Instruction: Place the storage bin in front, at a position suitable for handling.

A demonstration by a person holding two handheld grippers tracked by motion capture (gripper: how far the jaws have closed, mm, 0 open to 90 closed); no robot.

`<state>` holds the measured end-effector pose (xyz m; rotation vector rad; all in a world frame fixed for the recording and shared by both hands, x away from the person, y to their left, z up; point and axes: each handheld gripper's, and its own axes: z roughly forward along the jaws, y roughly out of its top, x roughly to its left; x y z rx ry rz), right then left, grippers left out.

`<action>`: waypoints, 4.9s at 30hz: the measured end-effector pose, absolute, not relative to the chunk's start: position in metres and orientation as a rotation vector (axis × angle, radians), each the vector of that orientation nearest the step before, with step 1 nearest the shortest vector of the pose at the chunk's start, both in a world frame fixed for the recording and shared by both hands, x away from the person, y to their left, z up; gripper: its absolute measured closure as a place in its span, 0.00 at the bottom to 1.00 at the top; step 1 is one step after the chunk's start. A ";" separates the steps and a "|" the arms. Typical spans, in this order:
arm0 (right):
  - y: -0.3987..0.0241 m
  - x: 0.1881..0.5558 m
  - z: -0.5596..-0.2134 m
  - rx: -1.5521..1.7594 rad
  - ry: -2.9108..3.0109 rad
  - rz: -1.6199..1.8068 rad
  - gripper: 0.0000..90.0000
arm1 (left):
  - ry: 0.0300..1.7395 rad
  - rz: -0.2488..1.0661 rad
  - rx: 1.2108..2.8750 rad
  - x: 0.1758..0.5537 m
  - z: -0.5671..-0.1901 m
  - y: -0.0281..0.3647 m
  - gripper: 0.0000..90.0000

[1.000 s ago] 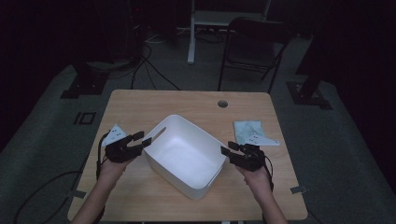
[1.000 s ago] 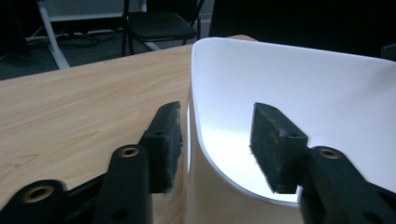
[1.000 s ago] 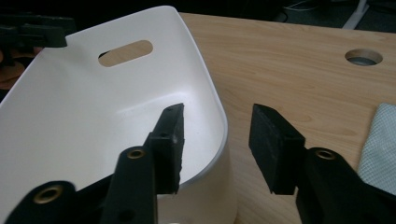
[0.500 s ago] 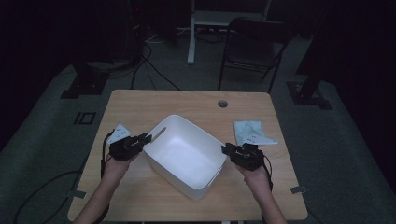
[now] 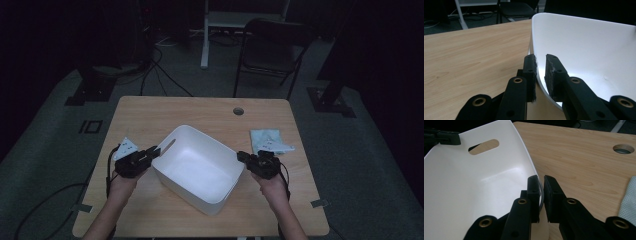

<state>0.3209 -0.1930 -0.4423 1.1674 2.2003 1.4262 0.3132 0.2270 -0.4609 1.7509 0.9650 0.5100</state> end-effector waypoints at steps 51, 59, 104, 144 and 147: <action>-0.205 0.321 -0.436 1.151 2.242 1.565 0.64 | 1.023 0.488 1.653 0.281 -0.455 0.230 0.68; -0.204 0.318 -0.442 1.214 2.234 1.516 0.65 | 1.021 0.454 1.697 0.300 -0.454 0.225 0.71; -0.191 0.364 -0.442 1.090 2.327 1.528 0.94 | 1.137 0.551 1.636 0.250 -0.460 0.211 0.85; -0.198 0.273 -0.430 1.214 2.023 1.453 0.25 | 0.907 0.435 1.726 0.319 -0.449 0.231 0.40; -0.194 0.272 -0.432 1.220 2.056 1.441 0.25 | 0.923 0.414 1.729 0.324 -0.451 0.230 0.40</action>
